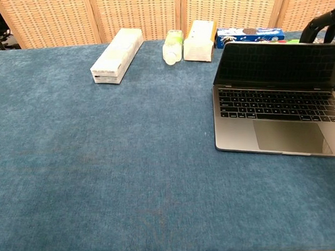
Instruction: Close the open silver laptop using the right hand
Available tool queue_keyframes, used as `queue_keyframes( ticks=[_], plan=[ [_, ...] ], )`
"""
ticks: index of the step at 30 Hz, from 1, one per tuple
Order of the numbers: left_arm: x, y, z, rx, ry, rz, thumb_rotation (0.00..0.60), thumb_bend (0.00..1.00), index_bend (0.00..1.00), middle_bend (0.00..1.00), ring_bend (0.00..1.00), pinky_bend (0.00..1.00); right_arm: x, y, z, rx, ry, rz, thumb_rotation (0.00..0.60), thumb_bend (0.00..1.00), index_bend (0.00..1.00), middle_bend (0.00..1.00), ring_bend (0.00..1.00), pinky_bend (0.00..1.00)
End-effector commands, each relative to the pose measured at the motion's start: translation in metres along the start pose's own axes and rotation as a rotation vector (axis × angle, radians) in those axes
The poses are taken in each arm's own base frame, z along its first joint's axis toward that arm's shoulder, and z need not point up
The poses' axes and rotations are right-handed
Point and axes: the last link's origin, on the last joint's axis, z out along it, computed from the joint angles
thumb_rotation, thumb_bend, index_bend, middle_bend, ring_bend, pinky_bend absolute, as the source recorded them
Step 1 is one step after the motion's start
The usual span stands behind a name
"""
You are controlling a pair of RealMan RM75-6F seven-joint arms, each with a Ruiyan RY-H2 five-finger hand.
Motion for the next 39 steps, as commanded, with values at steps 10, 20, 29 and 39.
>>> queue_keyframes(
  ticks=[10,20,29,39],
  plan=[
    [0.001,-0.001,-0.001,0.008,-0.016,0.000,0.600,0.04,0.05,0.00,0.03,0.05,-0.015,-0.002,-0.014,-0.021,-0.036,0.010,0.600,0.02,0.24,0.22,0.28,0.15],
    [0.001,-0.002,-0.001,0.011,-0.023,0.001,0.600,0.03,0.05,0.00,0.03,0.05,-0.024,0.001,-0.022,-0.039,-0.058,0.031,0.600,0.02,0.24,0.22,0.28,0.15],
    [0.003,-0.002,-0.003,0.014,-0.026,0.001,0.600,0.04,0.05,0.00,0.04,0.05,-0.045,0.005,-0.028,-0.049,-0.099,0.078,0.600,0.02,0.24,0.22,0.28,0.15],
    [0.003,-0.002,-0.003,0.016,-0.034,0.005,0.600,0.03,0.05,0.00,0.04,0.05,-0.076,0.011,-0.030,-0.064,-0.155,0.117,0.600,0.02,0.24,0.22,0.28,0.15]
  ],
)
